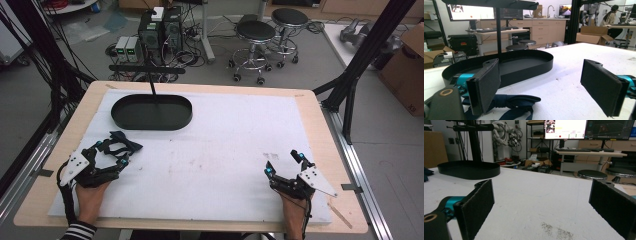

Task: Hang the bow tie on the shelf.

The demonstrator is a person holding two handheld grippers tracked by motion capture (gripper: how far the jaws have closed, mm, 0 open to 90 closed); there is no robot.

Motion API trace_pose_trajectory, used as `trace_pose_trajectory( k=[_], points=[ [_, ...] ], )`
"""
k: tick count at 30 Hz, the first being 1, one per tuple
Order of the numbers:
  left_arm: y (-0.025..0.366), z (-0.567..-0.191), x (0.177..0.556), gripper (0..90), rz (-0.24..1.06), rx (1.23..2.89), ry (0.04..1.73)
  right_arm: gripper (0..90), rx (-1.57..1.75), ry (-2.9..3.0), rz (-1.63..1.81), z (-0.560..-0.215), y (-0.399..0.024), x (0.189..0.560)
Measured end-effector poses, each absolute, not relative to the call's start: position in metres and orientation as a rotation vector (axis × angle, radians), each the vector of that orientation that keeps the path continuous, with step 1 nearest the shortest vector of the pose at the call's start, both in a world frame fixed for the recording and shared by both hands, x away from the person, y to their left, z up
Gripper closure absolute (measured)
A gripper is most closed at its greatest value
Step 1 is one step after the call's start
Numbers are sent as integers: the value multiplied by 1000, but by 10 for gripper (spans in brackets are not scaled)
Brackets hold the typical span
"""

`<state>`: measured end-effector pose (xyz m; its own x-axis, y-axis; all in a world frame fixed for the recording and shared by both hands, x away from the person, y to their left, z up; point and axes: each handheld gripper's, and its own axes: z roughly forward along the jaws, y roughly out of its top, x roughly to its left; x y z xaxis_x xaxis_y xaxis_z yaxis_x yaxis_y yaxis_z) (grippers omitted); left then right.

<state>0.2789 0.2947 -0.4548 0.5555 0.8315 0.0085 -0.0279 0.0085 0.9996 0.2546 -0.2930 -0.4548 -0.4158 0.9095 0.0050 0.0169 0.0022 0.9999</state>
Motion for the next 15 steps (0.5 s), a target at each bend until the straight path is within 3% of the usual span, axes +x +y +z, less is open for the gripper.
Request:
trace_pose_trajectory(
  k=[15],
  points=[
    [297,-454,282,161,749,1409,770,51,982,1525,1511,-455,-293,254]
  ],
)
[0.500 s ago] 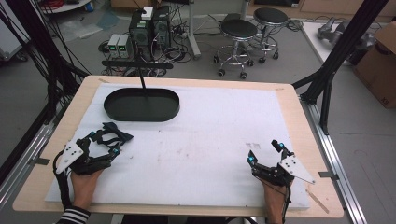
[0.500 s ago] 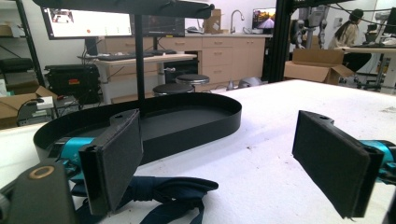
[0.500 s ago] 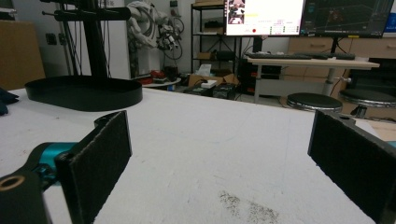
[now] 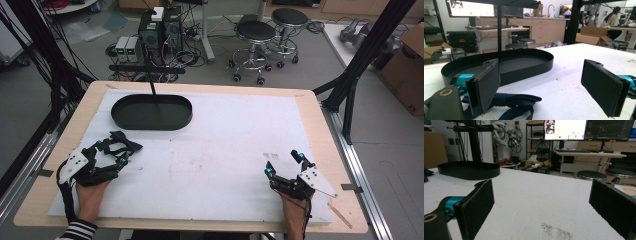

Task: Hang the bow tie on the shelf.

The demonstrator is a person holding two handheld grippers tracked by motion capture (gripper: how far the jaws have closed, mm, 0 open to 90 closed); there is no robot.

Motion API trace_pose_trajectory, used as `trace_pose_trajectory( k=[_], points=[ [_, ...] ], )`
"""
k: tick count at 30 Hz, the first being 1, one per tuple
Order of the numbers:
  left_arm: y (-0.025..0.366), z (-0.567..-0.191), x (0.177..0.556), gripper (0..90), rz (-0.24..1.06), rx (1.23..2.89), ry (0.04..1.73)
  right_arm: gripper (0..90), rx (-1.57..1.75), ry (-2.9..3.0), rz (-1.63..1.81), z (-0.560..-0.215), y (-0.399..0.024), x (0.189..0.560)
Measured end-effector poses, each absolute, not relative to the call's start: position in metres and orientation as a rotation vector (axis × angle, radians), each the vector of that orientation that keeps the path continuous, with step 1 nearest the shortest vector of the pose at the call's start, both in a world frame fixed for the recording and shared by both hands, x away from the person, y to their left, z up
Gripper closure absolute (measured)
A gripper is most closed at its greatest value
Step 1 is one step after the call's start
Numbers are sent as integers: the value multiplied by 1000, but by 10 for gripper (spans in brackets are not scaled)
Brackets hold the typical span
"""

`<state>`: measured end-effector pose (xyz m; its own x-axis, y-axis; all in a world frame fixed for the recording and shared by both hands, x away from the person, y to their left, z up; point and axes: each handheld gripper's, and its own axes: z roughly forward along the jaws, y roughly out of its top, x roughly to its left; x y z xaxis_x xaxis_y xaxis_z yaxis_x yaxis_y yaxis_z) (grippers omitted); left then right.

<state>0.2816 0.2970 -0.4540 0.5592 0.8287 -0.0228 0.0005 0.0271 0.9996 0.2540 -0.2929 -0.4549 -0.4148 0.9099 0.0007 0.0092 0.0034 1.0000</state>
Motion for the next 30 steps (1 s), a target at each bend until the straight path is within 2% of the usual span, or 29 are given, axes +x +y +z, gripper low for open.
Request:
trace_pose_trajectory(
  k=[17,30],
  points=[
    [303,-437,284,156,728,1403,761,51,988,1525,1512,-455,-293,254],
    [310,-413,297,157,718,1548,794,51,975,1526,1511,-455,-293,254]
  ],
)
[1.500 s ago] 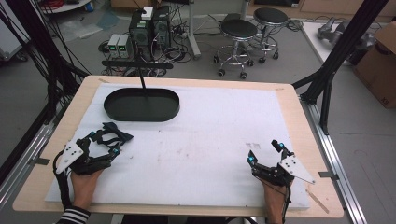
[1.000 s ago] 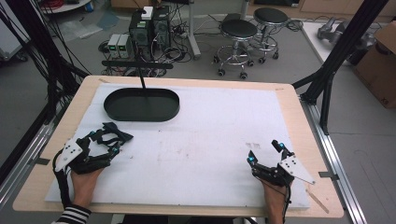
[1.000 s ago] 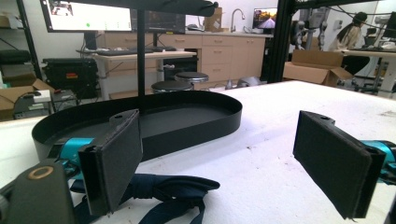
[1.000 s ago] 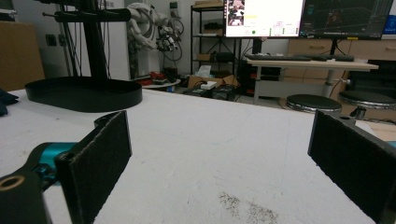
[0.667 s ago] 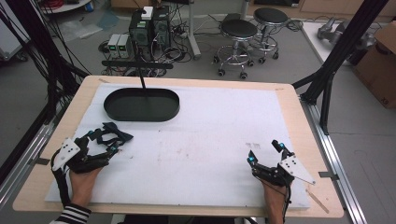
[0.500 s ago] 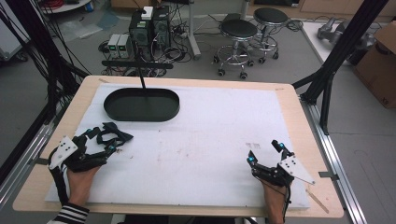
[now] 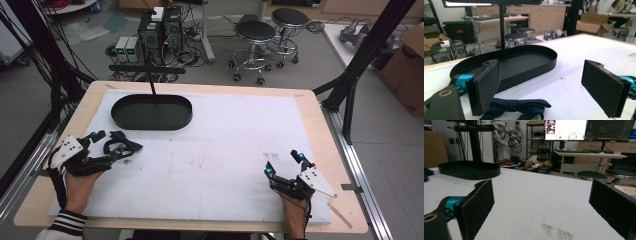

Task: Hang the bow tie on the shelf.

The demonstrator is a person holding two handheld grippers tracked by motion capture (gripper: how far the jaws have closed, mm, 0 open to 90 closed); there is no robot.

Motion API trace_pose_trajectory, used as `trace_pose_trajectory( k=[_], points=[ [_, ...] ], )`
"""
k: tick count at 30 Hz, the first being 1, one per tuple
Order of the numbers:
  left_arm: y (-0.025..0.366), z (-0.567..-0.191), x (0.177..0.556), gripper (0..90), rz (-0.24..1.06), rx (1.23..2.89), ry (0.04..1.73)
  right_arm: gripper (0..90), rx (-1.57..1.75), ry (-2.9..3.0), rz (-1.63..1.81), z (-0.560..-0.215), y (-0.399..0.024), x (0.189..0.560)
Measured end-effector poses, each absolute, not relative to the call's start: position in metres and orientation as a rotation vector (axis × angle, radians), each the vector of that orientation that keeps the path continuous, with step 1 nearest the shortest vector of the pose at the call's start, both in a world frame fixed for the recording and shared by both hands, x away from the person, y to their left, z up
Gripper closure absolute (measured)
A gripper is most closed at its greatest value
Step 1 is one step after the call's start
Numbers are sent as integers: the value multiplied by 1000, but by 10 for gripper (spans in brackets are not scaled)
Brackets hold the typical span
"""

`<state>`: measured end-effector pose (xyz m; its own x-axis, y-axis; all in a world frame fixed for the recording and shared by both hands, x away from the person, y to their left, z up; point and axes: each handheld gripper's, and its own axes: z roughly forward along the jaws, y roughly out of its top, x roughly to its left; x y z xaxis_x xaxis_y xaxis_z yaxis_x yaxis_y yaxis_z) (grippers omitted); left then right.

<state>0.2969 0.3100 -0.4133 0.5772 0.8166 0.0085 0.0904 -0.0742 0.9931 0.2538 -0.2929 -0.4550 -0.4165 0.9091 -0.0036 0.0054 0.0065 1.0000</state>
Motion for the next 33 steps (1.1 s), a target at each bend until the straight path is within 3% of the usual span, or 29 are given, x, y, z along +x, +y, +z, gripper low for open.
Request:
trace_pose_trajectory(
  k=[33],
  points=[
    [301,-395,330,163,507,2006,941,51,983,1515,1519,-455,-294,253]
  ],
)
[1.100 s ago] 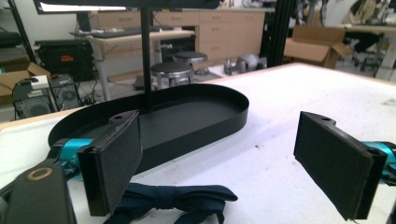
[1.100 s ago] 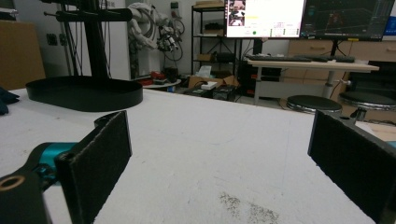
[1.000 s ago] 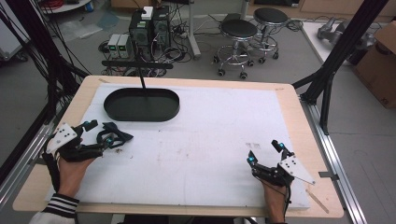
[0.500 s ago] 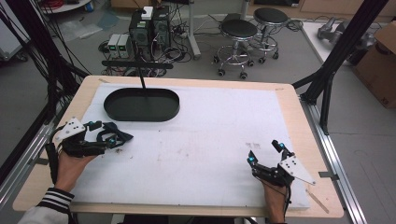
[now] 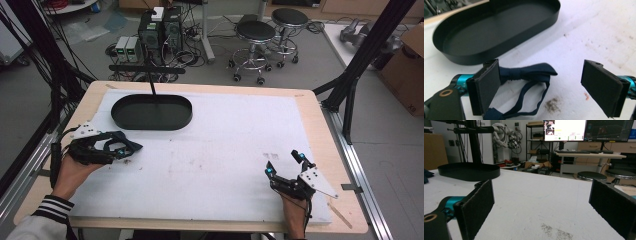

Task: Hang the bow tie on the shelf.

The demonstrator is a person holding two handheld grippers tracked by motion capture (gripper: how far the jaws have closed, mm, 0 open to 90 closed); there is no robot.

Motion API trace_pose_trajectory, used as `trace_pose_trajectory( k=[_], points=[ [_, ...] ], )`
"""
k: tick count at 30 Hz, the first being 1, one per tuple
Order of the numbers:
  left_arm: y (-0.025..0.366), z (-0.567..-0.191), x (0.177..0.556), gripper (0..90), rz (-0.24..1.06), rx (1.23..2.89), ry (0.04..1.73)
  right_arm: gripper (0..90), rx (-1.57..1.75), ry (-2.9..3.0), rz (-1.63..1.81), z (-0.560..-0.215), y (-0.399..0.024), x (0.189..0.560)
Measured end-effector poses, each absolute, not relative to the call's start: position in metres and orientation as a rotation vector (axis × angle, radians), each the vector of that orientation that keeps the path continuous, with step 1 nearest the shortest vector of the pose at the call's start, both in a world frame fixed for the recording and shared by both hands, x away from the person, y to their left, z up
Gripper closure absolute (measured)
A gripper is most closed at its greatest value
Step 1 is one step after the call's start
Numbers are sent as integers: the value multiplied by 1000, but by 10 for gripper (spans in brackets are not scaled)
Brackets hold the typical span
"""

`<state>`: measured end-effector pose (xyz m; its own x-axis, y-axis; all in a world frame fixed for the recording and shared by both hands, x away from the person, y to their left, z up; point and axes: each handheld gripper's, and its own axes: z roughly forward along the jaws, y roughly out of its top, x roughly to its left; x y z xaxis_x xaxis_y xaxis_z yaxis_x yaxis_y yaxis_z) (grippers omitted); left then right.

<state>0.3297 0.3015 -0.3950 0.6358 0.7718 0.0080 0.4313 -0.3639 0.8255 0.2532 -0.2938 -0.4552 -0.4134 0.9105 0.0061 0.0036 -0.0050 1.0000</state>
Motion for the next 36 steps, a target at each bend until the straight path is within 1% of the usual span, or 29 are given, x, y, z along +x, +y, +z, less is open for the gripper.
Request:
trace_pose_trajectory(
  k=[4,14,17,21,22,25,29,30,33,36],
  points=[
    [297,-399,332,186,499,2053,944,51,986,1516,1519,-455,-294,253],
    [293,-411,345,186,427,2176,1005,51,980,1518,1517,-455,-294,254],
    [291,-413,349,187,409,2215,1012,51,984,1520,1517,-455,-293,254],
    [290,-412,352,223,389,2234,1025,51,983,1520,1517,-455,-294,254],
    [290,-413,352,224,378,2237,1034,51,984,1521,1516,-455,-294,254],
    [288,-412,356,224,372,2320,1028,51,984,1520,1516,-455,-293,254],
    [283,-411,360,224,350,2347,1025,51,984,1520,1518,-455,-293,254],
    [282,-411,361,228,354,2352,1021,51,986,1521,1516,-455,-293,253],
    [282,-411,364,288,340,2340,1020,51,985,1521,1516,-455,-293,254],
    [282,-414,366,292,334,2352,1036,51,987,1520,1518,-455,-293,253]
  ],
)
